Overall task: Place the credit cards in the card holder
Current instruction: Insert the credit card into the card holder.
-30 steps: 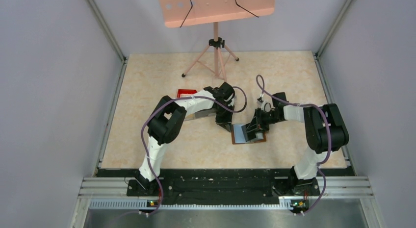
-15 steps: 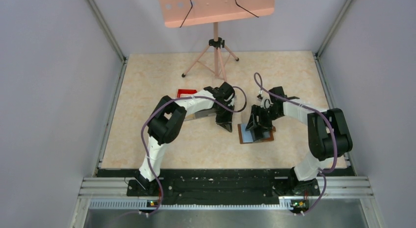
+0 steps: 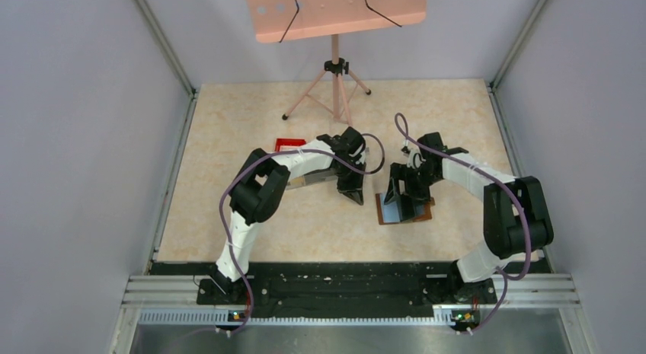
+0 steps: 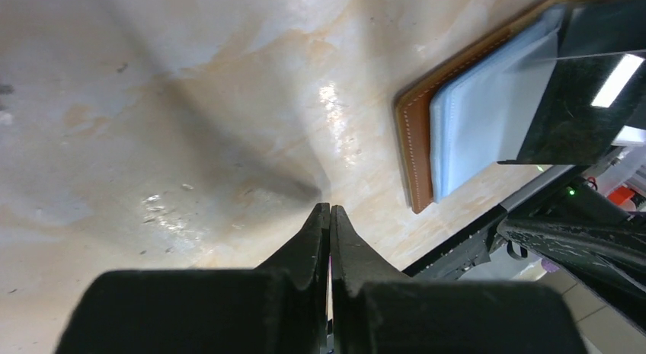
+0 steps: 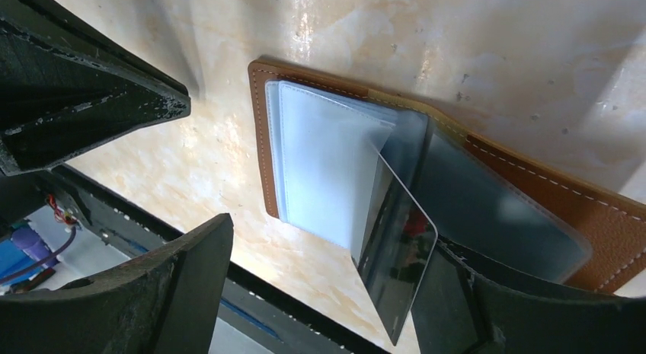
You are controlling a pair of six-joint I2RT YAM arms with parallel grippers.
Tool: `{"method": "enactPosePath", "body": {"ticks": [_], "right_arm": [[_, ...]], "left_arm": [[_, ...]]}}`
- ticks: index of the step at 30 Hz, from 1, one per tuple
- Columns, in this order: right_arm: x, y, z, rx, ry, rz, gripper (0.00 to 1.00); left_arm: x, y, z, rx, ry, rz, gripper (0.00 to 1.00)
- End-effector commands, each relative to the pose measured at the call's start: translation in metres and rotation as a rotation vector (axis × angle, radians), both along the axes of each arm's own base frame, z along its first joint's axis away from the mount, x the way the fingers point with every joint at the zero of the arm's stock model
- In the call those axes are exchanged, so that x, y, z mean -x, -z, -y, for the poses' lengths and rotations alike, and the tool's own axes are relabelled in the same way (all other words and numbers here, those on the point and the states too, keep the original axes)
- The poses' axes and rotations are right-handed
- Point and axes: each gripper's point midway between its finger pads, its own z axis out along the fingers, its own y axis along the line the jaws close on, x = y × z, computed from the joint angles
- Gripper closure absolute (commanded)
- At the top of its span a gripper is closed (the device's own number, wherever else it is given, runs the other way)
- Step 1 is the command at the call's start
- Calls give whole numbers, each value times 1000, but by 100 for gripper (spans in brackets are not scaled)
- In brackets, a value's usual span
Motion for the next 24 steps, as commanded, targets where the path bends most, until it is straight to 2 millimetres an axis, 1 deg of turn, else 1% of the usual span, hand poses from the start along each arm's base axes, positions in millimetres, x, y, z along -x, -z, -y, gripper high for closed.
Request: {"method": "enactPosePath", "body": {"ticks": [1,6,11,17,19,21,24], "right_arm": [[-10,-17,2,26,-13,74,21],[-11,-15,9,68,-1,73,21],[-12,-15,18,125,9,76,21],[-13,-12,22,145,15,79,23],[-14,-12,20,139,19,80,28],[-15,-13,18,124,27,85,38],[-17,-14,17,108,43,95,47]], "left_arm": [[11,-7,22,84,50,-28,97],[11,-8,26,89,58,-27,94],[10,-8,26,72,62,-17,90],[7,-18,27,46,82,46,76],[7,-22,28,42,86,68,73],[7,-25,28,41,89,84,73],[7,-29,29,43,97,99,73]]}}
